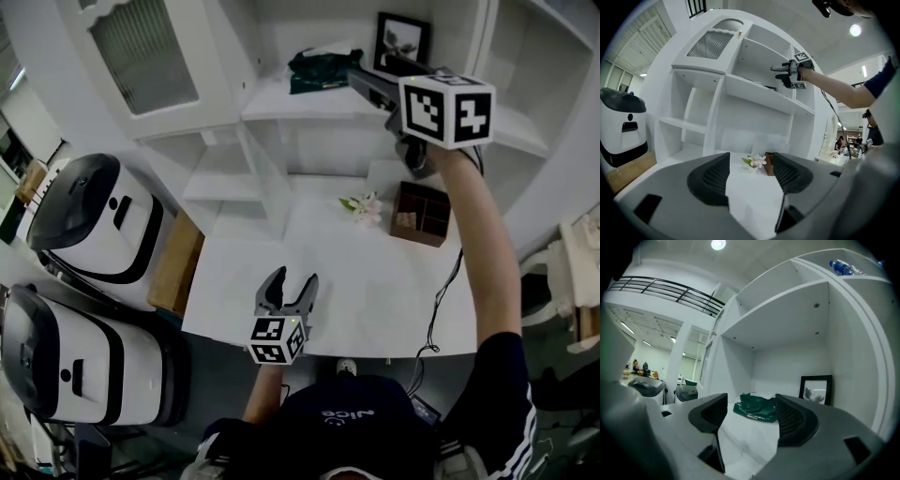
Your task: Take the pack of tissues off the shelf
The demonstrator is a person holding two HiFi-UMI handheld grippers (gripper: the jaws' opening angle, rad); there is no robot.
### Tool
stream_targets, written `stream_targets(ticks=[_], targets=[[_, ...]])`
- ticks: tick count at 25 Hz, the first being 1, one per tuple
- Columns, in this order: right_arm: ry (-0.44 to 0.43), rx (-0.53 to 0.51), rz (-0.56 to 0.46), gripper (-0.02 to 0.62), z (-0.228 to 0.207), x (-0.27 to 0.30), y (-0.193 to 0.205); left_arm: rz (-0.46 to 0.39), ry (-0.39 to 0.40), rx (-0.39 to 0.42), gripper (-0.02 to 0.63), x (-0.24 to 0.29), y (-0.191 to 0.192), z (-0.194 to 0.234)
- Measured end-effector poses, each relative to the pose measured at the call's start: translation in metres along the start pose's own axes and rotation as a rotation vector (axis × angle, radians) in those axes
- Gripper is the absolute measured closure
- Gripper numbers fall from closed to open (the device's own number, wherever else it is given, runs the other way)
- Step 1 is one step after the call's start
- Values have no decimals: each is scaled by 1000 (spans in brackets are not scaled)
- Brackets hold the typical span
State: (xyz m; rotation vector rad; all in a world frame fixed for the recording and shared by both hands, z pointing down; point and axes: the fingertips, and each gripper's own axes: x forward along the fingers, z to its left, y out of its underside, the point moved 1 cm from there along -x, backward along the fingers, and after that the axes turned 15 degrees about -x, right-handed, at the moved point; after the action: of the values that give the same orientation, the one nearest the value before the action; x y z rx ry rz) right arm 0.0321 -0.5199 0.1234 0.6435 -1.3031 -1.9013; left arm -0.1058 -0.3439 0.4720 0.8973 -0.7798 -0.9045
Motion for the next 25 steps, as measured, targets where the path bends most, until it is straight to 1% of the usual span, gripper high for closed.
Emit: stream_targets(ticks=[4,8,13,17,19,22,25], targets=[[-18,10,76,272,-20,27,-4,-5,-22,-13,319,4,-1,6],[-30,-29,166,270,-35,55,1,-17,-55,-27,319,4,-3,15],[-51,-83,247,267,-47,86,12,-48,-108,-54,321,2,-10,37],[-56,-59,285,265,-60,110,26,-65,-154,-87,325,-2,-10,53],[-76,-48,320,256,-66,120,37,-69,-170,-93,327,-4,-10,59],[-124,-79,373,250,-66,131,50,-83,-176,-119,334,-6,-13,68],[-174,-89,401,268,-59,140,60,-108,-165,-166,342,-6,-14,74]])
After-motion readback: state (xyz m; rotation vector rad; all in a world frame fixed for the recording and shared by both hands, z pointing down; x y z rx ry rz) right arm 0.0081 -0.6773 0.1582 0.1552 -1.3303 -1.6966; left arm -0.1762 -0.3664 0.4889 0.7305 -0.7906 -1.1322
